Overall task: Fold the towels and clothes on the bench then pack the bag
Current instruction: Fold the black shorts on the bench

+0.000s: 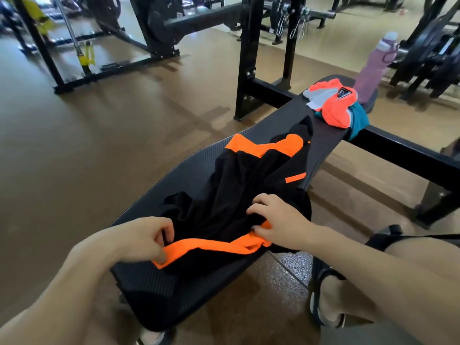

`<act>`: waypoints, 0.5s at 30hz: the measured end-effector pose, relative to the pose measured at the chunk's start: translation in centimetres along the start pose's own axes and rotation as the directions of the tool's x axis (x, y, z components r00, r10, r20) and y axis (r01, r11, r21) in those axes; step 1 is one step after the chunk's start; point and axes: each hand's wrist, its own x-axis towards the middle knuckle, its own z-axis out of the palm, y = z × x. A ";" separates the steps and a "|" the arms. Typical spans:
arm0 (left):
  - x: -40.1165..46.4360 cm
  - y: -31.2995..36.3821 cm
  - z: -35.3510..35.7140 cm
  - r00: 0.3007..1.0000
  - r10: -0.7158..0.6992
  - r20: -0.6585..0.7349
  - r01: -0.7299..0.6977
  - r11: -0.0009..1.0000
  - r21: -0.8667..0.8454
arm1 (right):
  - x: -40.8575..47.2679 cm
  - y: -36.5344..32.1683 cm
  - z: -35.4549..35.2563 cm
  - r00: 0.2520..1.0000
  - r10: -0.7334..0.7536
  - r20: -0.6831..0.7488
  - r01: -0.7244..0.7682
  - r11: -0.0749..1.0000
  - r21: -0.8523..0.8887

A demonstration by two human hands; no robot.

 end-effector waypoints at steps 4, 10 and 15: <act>0.8 0.6 0.8 0.963 0.108 -0.246 -0.116 0.993 -0.019 | 1.8 -1.0 0.0 0.987 0.008 -0.161 0.010 0.994 0.113; 5.2 3.5 2.2 0.831 0.300 -0.469 -0.267 0.954 0.138 | 3.4 -3.9 0.3 0.977 -0.199 -0.074 0.212 0.938 0.274; 8.0 4.1 3.1 0.888 0.222 -0.402 -0.017 0.891 0.453 | 4.3 -1.7 -2.4 0.990 -0.063 -0.126 0.094 0.963 0.254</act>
